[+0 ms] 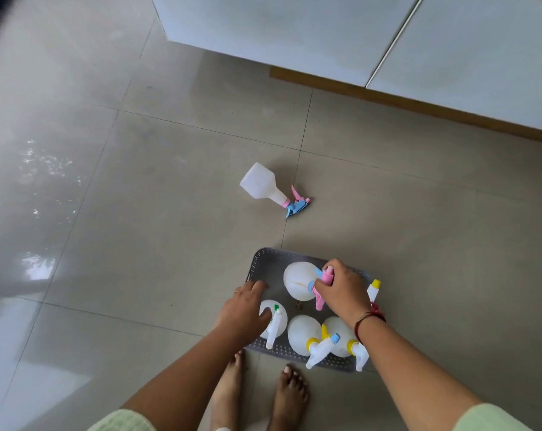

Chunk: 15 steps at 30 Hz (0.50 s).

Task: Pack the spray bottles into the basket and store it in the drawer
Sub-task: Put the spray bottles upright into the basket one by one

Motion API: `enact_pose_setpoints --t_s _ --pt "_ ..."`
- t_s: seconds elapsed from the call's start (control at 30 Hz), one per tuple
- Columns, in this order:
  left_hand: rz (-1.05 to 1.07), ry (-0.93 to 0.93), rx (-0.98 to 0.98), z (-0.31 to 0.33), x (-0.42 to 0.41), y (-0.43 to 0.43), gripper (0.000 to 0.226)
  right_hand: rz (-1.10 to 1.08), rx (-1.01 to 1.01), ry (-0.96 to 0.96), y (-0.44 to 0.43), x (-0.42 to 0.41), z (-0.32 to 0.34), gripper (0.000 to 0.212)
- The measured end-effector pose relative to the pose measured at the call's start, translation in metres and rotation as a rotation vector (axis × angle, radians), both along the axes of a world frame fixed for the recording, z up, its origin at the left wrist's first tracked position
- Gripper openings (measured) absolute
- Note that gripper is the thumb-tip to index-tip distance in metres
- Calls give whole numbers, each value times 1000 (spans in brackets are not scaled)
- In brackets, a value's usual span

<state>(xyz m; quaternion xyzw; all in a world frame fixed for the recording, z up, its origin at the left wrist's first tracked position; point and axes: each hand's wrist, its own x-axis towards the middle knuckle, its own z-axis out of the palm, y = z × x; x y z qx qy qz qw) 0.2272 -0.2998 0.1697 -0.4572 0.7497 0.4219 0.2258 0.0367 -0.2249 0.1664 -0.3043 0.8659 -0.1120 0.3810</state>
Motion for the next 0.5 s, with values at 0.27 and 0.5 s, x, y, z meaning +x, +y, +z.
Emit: enact_pose_setpoints --t_s 0.27,0.5 --pt "-76 59 21 -13 -27 17 49 60 103 -19 16 1 -19 14" --pt "-125 45 29 -22 -40 24 52 23 107 -6 23 1 -34 15"
